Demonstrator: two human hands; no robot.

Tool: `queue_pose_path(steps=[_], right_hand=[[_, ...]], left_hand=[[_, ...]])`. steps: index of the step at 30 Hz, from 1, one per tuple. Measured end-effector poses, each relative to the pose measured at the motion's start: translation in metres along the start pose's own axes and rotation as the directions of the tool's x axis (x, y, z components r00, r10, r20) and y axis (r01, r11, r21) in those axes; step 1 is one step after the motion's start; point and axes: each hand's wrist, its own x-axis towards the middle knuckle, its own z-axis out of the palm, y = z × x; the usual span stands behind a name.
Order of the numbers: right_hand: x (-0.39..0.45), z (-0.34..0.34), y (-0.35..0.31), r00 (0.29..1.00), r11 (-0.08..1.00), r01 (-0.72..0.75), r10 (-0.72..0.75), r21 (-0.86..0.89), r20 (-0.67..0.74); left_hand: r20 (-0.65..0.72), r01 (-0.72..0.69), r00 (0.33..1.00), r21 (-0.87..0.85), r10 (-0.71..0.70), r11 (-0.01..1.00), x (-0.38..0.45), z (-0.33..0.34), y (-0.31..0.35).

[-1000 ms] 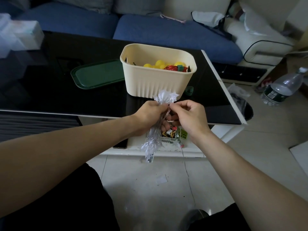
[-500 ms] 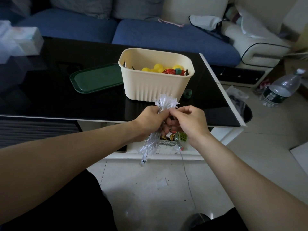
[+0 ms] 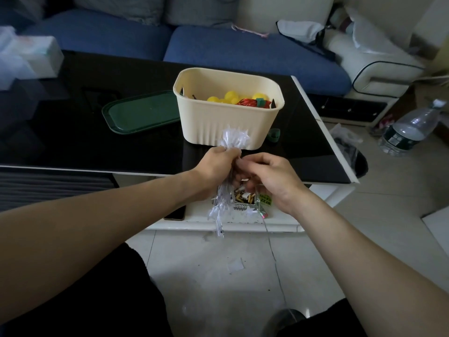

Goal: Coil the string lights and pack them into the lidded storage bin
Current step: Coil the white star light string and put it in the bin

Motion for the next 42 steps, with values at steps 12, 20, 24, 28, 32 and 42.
queue_pose_path(steps=[12, 20, 24, 28, 32, 42], right_hand=[[0.02, -0.026, 0.023, 0.985, 0.839, -0.154, 0.172, -0.522, -0.015], [0.018, -0.033, 0.024, 0.956, 0.882, -0.162, 0.251, -0.442, 0.15], [0.015, -0.043, 0.022, 0.93, 0.78, -0.118, 0.304, -0.614, 0.208], [0.014, -0.056, 0.021, 0.931, 0.788, -0.126, 0.304, -0.602, 0.203], [0.012, -0.065, 0.022, 0.922, 0.777, -0.145, 0.331, -0.612, 0.2], [0.01, -0.059, 0.017, 0.97, 0.865, 0.078, 0.049, -0.496, 0.238]], left_hand=[[0.061, 0.101, 0.994, -0.334, -0.086, 0.937, -0.006, -0.008, 0.021], [-0.016, 0.079, 0.996, -0.316, -0.088, 0.945, 0.0, -0.015, 0.016], [-0.143, 0.002, 0.989, -0.196, -0.031, 0.981, 0.003, -0.025, 0.016], [-0.272, -0.049, 0.962, -0.212, -0.011, 0.976, 0.006, -0.032, 0.018], [-0.322, -0.048, 0.946, -0.257, -0.038, 0.965, 0.008, -0.033, 0.018], [-0.274, -0.021, 0.96, -0.24, -0.047, 0.97, 0.003, -0.026, 0.018]])
